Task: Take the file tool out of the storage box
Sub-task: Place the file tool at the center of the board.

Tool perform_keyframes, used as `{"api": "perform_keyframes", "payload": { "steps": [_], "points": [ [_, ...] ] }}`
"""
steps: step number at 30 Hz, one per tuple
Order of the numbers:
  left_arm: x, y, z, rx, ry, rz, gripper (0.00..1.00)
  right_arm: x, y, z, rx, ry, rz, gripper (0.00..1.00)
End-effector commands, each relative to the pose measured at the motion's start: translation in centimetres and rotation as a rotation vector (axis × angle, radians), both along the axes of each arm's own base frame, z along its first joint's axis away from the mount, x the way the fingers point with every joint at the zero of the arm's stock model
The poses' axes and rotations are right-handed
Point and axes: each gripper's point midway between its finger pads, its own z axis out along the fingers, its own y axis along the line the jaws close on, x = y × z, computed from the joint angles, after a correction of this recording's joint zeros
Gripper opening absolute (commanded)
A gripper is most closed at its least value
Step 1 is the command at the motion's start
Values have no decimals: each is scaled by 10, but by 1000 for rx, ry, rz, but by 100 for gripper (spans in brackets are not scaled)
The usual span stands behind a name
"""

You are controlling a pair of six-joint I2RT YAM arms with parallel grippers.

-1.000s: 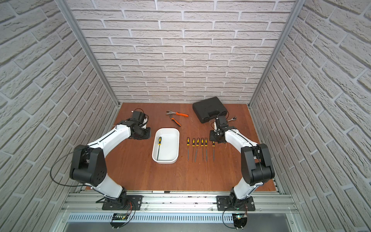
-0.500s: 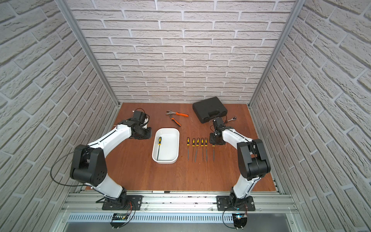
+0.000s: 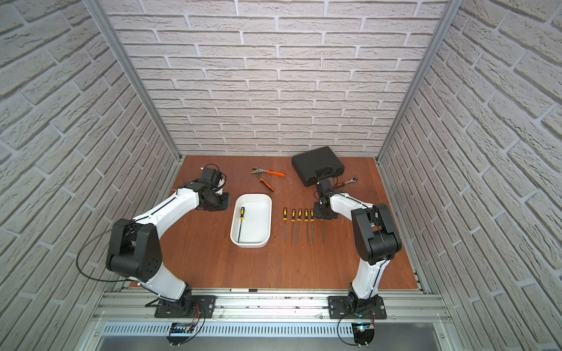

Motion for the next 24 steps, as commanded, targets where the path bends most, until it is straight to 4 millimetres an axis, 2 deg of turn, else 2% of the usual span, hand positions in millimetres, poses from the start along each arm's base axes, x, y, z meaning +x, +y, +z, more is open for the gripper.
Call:
{"api": "perform_keyframes", "payload": {
  "steps": [1,8,14,15,18,20,24],
  "points": [
    [-3,1,1,11,-1,-7,28,7,8,3,0,-16,-16,7],
    [-3,1,3,14,-5,-10,28,14,16,5,0,-27,-17,7],
    [-5,4,1,14,-3,-5,28,8,14,0,-9,-10,-11,13],
    [-6,4,0,16,-1,-5,28,7,14,0,-9,-9,-13,15],
    [-6,4,0,13,-2,-3,28,5,12,3,-14,-12,-13,35],
    [-5,4,1,11,-5,-4,28,6,12,10,-16,-23,-14,44],
    [-4,4,3,10,-10,-2,28,14,10,45,-68,-72,2,48]
  ]
}}
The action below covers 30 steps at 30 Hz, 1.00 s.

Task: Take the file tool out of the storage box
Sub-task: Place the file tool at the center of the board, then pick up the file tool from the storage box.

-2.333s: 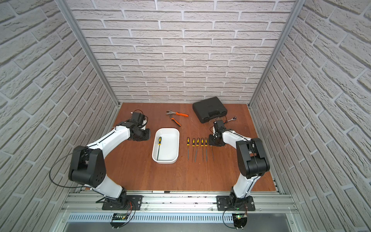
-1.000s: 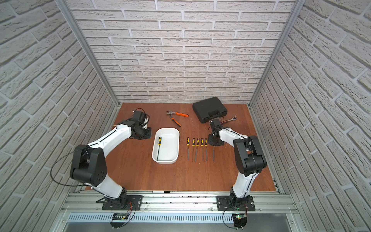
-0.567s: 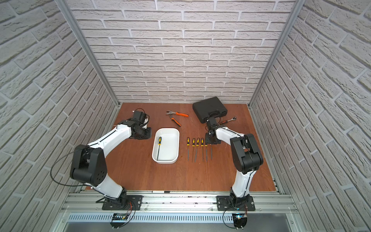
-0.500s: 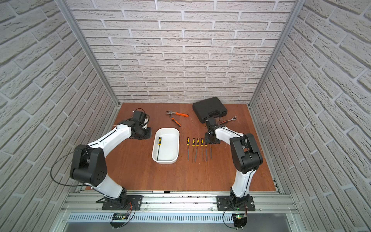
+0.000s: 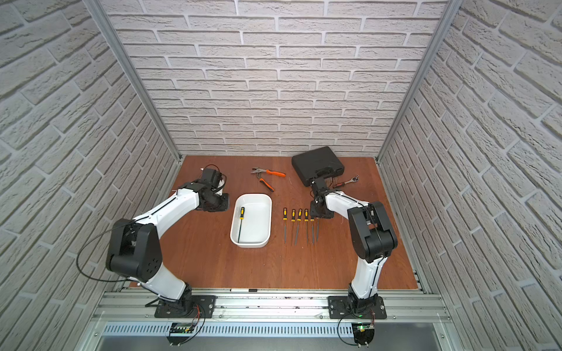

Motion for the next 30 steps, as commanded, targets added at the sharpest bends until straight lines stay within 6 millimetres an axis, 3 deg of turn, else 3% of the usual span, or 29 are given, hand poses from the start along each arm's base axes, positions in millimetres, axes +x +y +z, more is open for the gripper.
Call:
{"api": "perform_keyframes", "payload": {
  "steps": [1,4,7,9,13,15,17,20,25,30],
  "points": [
    [-2,3,6,2,-19,0,28,12,2,52,-49,-98,24,49],
    [0,3,7,-2,-21,3,28,19,15,89,-57,-167,59,49],
    [2,3,10,-3,-27,5,28,21,43,119,-34,-234,108,50],
    [4,2,12,-10,-34,9,28,22,77,134,21,-282,169,50],
    [5,-1,11,-30,-33,13,28,16,173,154,161,-368,352,50],
    [5,-1,11,-37,-34,15,28,13,214,149,232,-369,404,51],
    [3,0,13,-38,-39,20,28,12,251,133,305,-332,429,51],
    [0,4,15,-37,-47,29,28,15,285,107,330,-295,447,51],
    [-5,13,17,-43,-51,46,28,25,322,73,360,-242,461,51],
    [-8,16,16,-49,-54,53,28,34,339,53,359,-211,472,51]
  ]
}}
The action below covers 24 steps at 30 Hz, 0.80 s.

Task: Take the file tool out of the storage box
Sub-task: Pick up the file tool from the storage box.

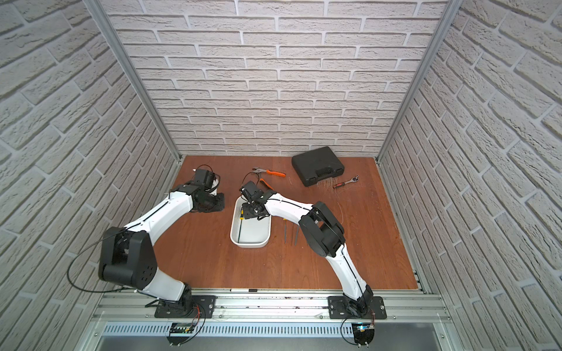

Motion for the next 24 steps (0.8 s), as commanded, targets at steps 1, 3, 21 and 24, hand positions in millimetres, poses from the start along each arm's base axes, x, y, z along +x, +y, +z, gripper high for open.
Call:
{"api": "perform_keyframes", "payload": {
  "steps": [1,3,21,24],
  "points": [
    [-2,1,4,-15,-20,9,28,10,21,27,74,-34,6,51],
    [-3,2,3,-14,-20,12,28,11,26,21,66,-21,14,51],
    [-9,5,-3,-9,-7,17,28,7,36,-23,-35,37,48,48],
    [-9,5,-3,-10,-10,19,28,4,30,-27,-87,55,46,44]
  ]
}}
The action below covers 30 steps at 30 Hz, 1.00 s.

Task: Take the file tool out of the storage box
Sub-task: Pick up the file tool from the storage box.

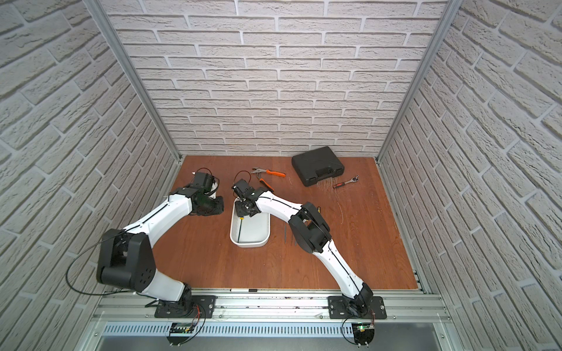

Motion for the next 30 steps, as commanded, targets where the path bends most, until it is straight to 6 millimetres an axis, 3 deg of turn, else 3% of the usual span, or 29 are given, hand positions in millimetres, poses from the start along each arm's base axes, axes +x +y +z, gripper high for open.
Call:
{"api": "perform_keyframes", "payload": {
  "steps": [1,4,8,12,17,21,26,30],
  "points": [
    [1,1,6,-13,-32,13,28,-12,-6,-11,-76,33,11,42],
    [0,2,5,-10,-30,13,28,-15,-7,-14,-93,37,15,34],
    [-1,2,5,-11,-29,13,28,-14,-10,-15,-115,39,14,13],
    [-2,2,5,-8,-29,12,28,-10,-9,-7,-101,29,11,4],
    [-2,3,4,-6,-30,10,28,-6,4,32,13,-38,40,3],
    [0,1,4,-14,-32,11,28,3,2,84,130,-110,1,3],
    [5,0,8,-17,-41,9,28,18,-38,141,189,-218,-99,3],
    [6,1,10,-7,-50,8,28,18,-104,167,109,-298,-177,2]
  ]
}}
